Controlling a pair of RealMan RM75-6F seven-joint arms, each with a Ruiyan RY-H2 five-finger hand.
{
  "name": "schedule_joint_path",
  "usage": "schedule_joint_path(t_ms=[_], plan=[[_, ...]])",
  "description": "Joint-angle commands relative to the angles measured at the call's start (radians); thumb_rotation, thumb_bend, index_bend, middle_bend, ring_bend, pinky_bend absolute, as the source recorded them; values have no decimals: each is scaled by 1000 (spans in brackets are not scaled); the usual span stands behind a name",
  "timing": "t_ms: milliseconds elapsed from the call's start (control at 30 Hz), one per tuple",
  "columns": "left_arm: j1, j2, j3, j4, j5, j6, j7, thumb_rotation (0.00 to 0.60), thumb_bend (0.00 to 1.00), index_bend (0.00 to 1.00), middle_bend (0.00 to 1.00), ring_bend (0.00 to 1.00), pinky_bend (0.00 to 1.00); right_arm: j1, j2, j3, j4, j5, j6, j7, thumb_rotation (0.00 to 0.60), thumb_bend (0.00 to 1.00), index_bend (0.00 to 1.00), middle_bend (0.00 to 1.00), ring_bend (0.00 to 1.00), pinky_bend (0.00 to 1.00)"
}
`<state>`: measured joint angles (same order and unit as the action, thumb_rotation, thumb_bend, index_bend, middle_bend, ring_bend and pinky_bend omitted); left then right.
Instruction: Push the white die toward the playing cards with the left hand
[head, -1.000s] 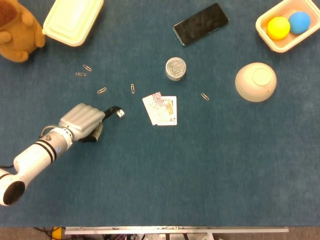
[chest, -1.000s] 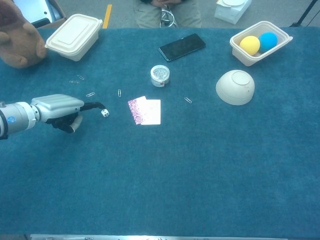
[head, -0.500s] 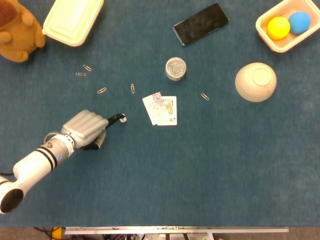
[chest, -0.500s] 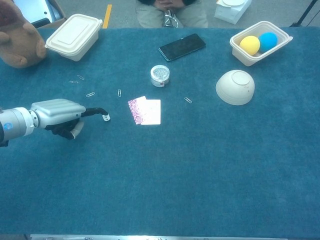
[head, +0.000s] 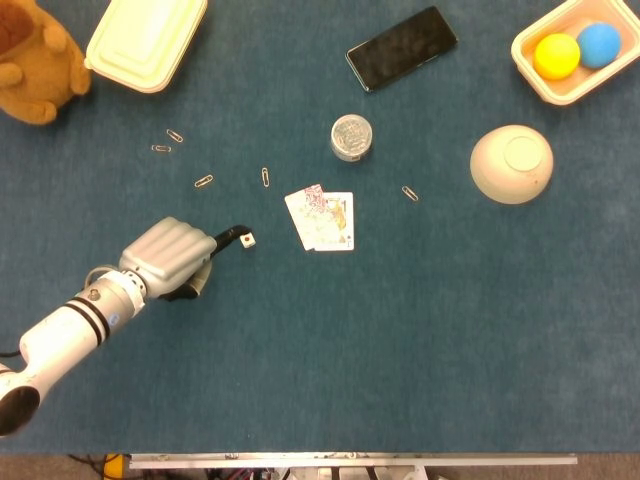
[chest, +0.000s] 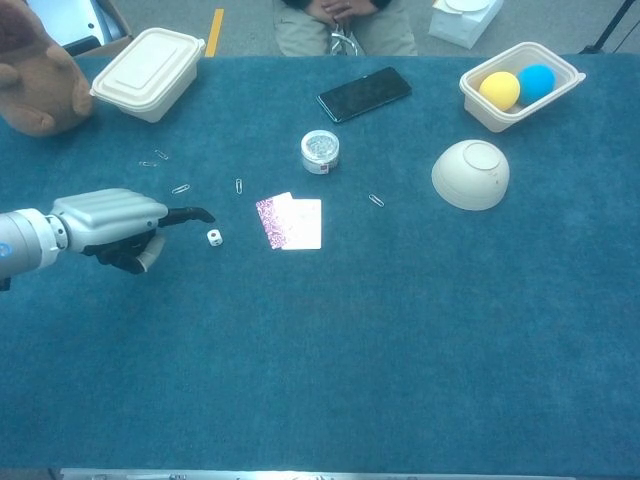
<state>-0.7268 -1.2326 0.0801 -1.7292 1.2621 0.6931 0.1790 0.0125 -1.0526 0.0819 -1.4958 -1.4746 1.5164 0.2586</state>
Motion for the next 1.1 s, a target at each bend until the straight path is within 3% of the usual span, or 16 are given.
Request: schedule_joint_path(t_ms=[33,500,1100], plan=[[1,-9,2,15,-7,-6,-5,600,901,52,1000,1000,1000,0,0,0,-1,0,0,-1,600,84,297,295,185,250],[-13,-50,1,86,-49,-49,-12,600,901,52,1000,1000,1000,-1,1,2,-5,4,-1,-8,600,85,296,295,185,250],[-14,-37,17,34,-22,-39,8,600,902,52,1000,1000,1000,-3,1,5,1,6,3,-2,600,85,296,295,185,250]])
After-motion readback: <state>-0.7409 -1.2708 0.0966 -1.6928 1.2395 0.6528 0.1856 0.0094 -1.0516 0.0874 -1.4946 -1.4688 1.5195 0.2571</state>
